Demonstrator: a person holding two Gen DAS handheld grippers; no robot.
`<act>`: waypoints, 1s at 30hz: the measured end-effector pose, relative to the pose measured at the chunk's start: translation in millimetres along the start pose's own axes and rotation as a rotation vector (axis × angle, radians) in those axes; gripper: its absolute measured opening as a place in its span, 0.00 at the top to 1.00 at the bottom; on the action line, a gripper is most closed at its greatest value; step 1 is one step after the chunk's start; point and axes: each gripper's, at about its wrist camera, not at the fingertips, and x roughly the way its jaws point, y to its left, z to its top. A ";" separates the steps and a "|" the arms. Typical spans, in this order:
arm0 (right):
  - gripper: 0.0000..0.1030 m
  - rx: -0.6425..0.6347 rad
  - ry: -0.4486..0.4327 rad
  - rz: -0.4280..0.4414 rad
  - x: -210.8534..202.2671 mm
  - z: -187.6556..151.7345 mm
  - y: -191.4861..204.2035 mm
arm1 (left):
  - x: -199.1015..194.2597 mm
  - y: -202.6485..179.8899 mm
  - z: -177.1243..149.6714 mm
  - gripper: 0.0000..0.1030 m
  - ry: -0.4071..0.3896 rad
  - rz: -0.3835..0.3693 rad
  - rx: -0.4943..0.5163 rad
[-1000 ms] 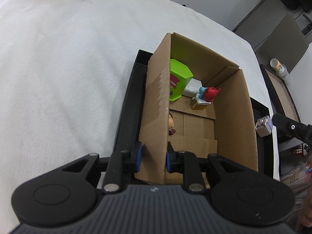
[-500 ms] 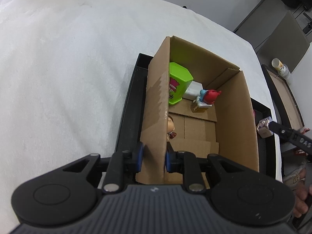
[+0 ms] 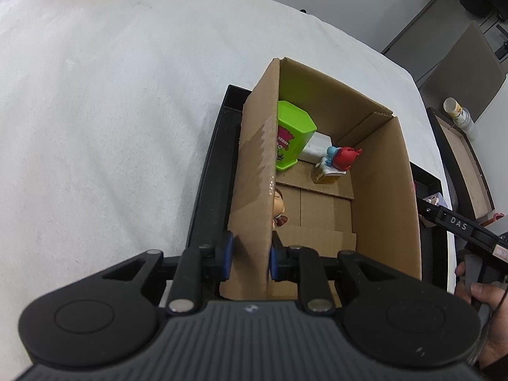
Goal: Organize rigid objects
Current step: 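Return the right gripper to the tray and grasp the pink dinosaur figure, then carry the pink dinosaur into the box and release it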
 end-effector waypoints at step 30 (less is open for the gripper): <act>0.57 0.094 0.081 0.114 34.9 16.0 -6.5 | 0.1 0.9 0.4 0.79 -0.002 0.000 -0.016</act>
